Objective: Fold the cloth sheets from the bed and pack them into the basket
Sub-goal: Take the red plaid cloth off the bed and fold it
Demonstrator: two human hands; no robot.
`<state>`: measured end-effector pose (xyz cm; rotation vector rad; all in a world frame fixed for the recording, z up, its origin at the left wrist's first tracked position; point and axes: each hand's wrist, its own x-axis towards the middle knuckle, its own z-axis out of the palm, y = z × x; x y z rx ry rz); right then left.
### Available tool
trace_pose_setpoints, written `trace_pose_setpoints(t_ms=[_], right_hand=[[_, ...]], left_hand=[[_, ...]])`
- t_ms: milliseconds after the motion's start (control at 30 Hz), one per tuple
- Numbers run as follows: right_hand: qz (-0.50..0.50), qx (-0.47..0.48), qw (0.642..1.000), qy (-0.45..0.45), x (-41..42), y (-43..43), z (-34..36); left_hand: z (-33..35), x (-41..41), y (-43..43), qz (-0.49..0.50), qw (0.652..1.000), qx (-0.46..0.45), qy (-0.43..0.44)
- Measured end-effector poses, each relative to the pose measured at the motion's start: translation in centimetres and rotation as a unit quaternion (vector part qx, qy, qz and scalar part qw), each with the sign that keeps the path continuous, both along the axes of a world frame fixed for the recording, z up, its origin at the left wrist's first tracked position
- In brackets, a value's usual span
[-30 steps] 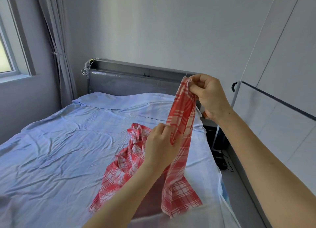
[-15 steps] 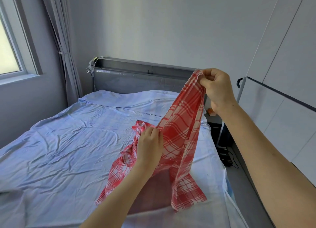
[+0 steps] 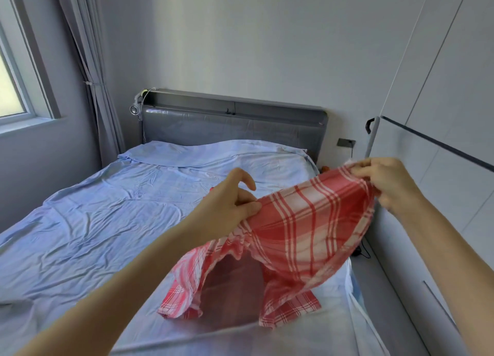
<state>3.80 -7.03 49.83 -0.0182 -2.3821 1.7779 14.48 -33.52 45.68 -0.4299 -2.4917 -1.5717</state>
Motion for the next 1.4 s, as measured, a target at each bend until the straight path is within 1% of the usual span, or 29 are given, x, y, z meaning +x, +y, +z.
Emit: trace_pose_setpoints(t_ms=[33, 67, 100, 133, 167, 200, 233, 267, 300, 333, 367, 400, 500, 533, 600, 633, 667, 733, 833, 900, 1033, 1067, 1100, 1133, 1200, 1233, 1267, 1333, 1400], right_hand=[[-0.003, 0.067, 0.997, -0.04, -0.2, 0.5, -1.2], [-0.004, 0.162, 0.985, -0.062, -0.3, 0.8, -2.6], [-0.009, 0.26, 0.964, -0.054, -0.2, 0.8, -3.5], [-0.002, 0.32, 0.947, -0.021, 0.3, 0.6, -4.3], [0.037, 0.321, 0.946, 0.026, 1.1, 0.1, -4.6], [0.111, 0.276, 0.952, 0.065, 2.3, -0.6, -4.6], [0.194, 0.224, 0.952, 0.071, 3.6, -1.9, -4.4], [0.27, 0.196, 0.941, 0.058, 4.9, -3.4, -4.1], [0.326, 0.202, 0.923, 0.044, 6.0, -4.8, -3.8], [0.357, 0.22, 0.907, 0.044, 6.7, -6.0, -3.7], [0.358, 0.237, 0.901, 0.054, 7.0, -6.8, -3.7], [0.337, 0.25, 0.905, 0.071, 7.2, -7.5, -3.4], [0.264, 0.284, 0.914, 0.122, 6.8, -8.0, -3.0], [0.251, 0.294, 0.911, 0.144, 6.8, -8.2, -2.9], [0.229, 0.305, 0.906, 0.182, 6.6, -9.2, -2.7], [0.214, 0.302, 0.907, 0.199, 6.5, -9.3, -2.3], [0.202, 0.296, 0.91, 0.211, 6.2, -9.5, -1.9], [0.188, 0.284, 0.912, 0.23, 5.9, -9.8, -1.0], [0.171, 0.252, 0.921, 0.243, 5.5, -10.0, 0.7], [0.159, 0.237, 0.923, 0.257, 5.2, -10.1, 2.1], [0.157, 0.215, 0.926, 0.27, 4.9, -10.5, 5.0], [0.154, 0.211, 0.927, 0.268, 4.8, -10.5, 5.5], [0.147, 0.209, 0.929, 0.27, 4.5, -10.7, 6.1], [0.143, 0.205, 0.93, 0.268, 4.3, -10.8, 6.5], [0.132, 0.191, 0.936, 0.265, 3.7, -11.1, 7.4], [0.123, 0.185, 0.939, 0.263, 3.5, -11.4, 7.7], [0.117, 0.179, 0.941, 0.262, 3.2, -11.6, 8.0], [0.112, 0.177, 0.943, 0.26, 3.0, -12.2, 8.4], [0.111, 0.182, 0.941, 0.262, 3.0, -12.8, 8.6]], left_hand=[[0.3, -0.1, 0.3, -0.015, 1.0, -0.003, -0.011], [0.4, -0.2, 0.7, -0.026, 0.999, -0.015, -0.023], [0.6, -0.4, 1.1, -0.033, 0.998, -0.033, -0.033], [0.6, -0.5, 1.6, -0.04, 0.997, -0.052, -0.042], [0.7, -0.7, 2.0, -0.049, 0.996, -0.065, -0.048], [0.8, -0.9, 2.3, -0.057, 0.995, -0.072, -0.05], [0.8, -1.0, 2.6, -0.064, 0.994, -0.074, -0.052], [1.0, -1.1, 2.9, -0.072, 0.993, -0.08, -0.049], [1.1, -1.1, 3.0, -0.078, 0.992, -0.092, -0.039], [1.2, -1.1, 3.0, -0.079, 0.991, -0.108, -0.025], [1.3, -1.2, 2.8, -0.073, 0.99, -0.122, -0.011], [1.2, -1.3, 2.4, -0.063, 0.99, -0.128, -0.003], [0.4, -1.3, 1.1, -0.019, 0.994, -0.105, 0.013], [-0.2, -1.4, 0.9, 0.0, 0.997, -0.073, 0.022], [-2.0, -1.4, 0.4, 0.038, 0.997, 0.049, 0.041], [-3.1, -1.5, 0.4, 0.062, 0.992, 0.09, 0.058], [-4.4, -1.7, 0.3, 0.095, 0.987, 0.098, 0.082], [-7.5, -2.1, 0.1, 0.166, 0.976, 0.065, 0.121], [-11.3, -3.0, -0.2, 0.25, 0.955, 0.057, 0.147], [-13.0, -3.7, -0.4, 0.292, 0.942, 0.055, 0.156], [-14.2, -4.1, -1.7, 0.351, 0.917, 0.093, 0.168], [-14.5, -4.1, -2.2, 0.357, 0.91, 0.082, 0.197], [-14.3, -4.2, -2.8, 0.355, 0.901, 0.046, 0.244], [-14.5, -4.3, -3.3, 0.351, 0.888, -0.012, 0.296], [-14.7, -4.9, -4.1, 0.344, 0.843, -0.141, 0.389], [-14.9, -5.1, -4.2, 0.335, 0.824, -0.183, 0.418], [-15.0, -5.2, -4.1, 0.322, 0.814, -0.205, 0.438], [-15.5, -5.0, -3.4, 0.283, 0.818, -0.208, 0.456], [-16.0, -4.9, -2.4, 0.246, 0.849, -0.168, 0.437]])
